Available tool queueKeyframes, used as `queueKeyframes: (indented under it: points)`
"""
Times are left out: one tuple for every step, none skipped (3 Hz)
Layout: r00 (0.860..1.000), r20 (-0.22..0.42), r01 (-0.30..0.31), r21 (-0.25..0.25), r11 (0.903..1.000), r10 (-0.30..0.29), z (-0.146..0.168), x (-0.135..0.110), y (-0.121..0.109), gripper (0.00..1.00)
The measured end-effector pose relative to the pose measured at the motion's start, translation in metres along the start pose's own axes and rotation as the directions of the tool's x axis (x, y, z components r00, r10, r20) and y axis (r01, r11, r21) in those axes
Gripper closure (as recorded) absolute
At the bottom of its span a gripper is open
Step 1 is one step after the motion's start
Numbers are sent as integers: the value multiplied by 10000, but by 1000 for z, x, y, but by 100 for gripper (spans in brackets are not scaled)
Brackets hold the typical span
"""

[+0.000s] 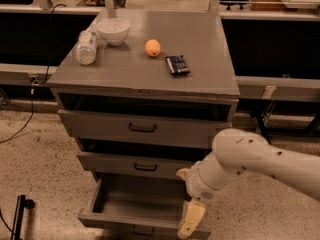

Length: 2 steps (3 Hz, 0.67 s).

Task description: Close bottom drawer

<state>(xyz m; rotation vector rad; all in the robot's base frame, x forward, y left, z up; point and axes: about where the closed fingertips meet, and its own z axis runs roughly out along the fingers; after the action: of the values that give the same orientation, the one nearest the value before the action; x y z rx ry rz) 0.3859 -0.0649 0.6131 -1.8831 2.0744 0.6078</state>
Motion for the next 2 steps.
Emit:
queueKeyframes:
  points:
    - [9969, 716, 310, 183, 9994, -322, 72, 7, -14, 0]
    - [9939, 1083, 116, 695, 9975, -191, 79, 3, -30, 0]
